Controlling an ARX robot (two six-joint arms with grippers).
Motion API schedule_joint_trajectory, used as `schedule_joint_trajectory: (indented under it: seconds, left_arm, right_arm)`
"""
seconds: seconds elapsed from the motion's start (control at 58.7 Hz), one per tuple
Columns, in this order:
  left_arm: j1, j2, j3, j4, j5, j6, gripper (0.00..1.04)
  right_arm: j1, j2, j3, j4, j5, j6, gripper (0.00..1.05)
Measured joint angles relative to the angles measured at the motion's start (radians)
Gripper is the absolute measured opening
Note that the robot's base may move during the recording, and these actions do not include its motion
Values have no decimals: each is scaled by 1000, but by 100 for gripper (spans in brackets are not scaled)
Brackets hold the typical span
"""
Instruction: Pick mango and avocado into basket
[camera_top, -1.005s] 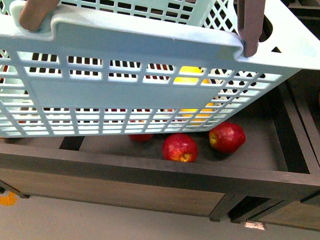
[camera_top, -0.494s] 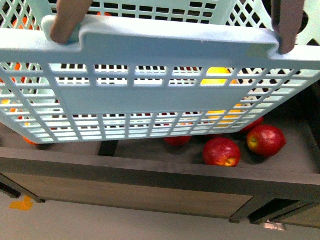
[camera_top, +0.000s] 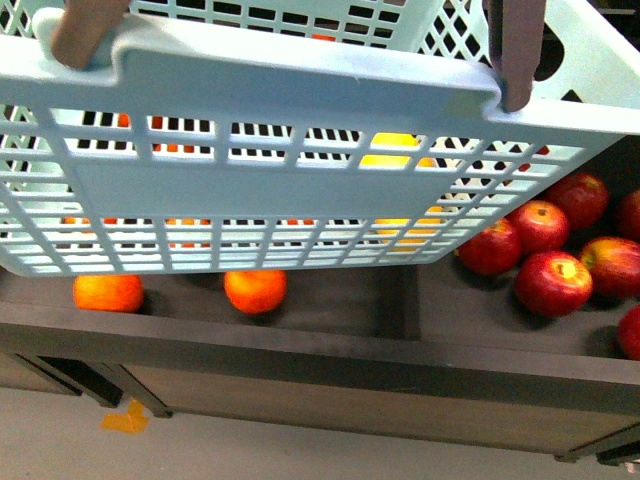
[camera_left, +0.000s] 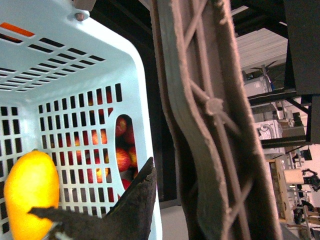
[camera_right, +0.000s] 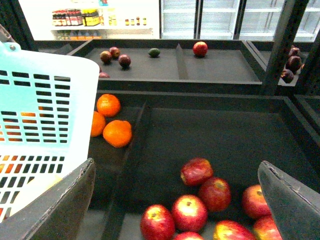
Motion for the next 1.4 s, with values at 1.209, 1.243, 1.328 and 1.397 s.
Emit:
schedule_joint_trajectory:
  seconds: [1.209,1.243,1.328,1.397]
  left_arm:
    - [2,0,0,0,-1,0,27]
    - [2,0,0,0,0,0,27]
    - [2,0,0,0,0,0,27]
    - [2,0,0,0,-2,0,27]
  right_arm:
    - [0,-1,1,0,-1,0,96]
    - [0,-1,1,0,-2,0,96]
    - [0,-1,1,0,-3,0,96]
    - [0,-2,2,0,-2,0,96]
